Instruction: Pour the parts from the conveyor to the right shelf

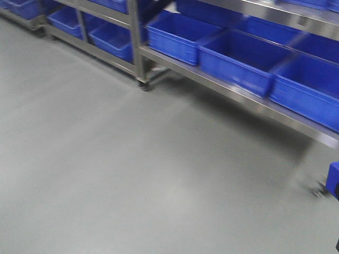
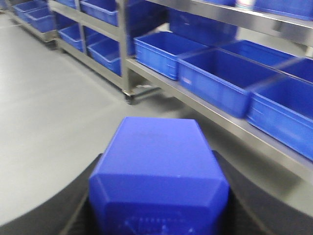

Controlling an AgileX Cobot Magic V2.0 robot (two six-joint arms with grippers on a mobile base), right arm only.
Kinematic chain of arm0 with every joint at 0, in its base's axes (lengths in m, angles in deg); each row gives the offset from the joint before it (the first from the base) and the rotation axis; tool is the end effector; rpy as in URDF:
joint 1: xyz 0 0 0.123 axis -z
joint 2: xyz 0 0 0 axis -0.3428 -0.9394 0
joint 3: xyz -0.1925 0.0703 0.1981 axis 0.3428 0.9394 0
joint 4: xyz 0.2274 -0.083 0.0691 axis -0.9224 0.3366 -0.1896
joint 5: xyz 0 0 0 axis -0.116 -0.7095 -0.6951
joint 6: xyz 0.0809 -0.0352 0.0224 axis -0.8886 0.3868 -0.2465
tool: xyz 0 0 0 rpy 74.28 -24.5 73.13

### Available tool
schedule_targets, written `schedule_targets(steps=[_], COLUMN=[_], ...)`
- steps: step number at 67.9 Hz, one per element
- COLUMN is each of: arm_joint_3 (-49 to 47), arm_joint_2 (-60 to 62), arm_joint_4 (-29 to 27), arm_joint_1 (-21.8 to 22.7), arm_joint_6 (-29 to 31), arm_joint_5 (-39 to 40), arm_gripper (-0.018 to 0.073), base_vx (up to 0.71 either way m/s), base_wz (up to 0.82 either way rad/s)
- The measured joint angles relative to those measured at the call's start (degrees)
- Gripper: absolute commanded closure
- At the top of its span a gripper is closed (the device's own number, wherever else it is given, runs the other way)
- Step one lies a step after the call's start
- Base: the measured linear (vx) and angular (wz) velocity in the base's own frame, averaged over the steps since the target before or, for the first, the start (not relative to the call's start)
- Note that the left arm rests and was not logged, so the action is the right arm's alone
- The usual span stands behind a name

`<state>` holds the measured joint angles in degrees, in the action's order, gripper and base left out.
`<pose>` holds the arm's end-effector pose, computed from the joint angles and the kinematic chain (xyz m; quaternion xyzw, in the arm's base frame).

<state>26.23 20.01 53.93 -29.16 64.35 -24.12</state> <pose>0.0756 0.0074 0.2588 -0.0693 0.7872 0.0114 0.6127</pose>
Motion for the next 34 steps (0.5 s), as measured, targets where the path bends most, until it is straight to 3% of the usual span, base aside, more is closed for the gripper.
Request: schedule_targets(steps=[34], arm_joint_3=[0.0], arm_joint_2=[0.0], arm_joint_4=[0.0], arm_joint_1=[0.0], arm_joint_6=[0.0], arm_joint_5=[0.0], arm_gripper=[0.0565], base_vx=[0.72], base_wz=[0.55])
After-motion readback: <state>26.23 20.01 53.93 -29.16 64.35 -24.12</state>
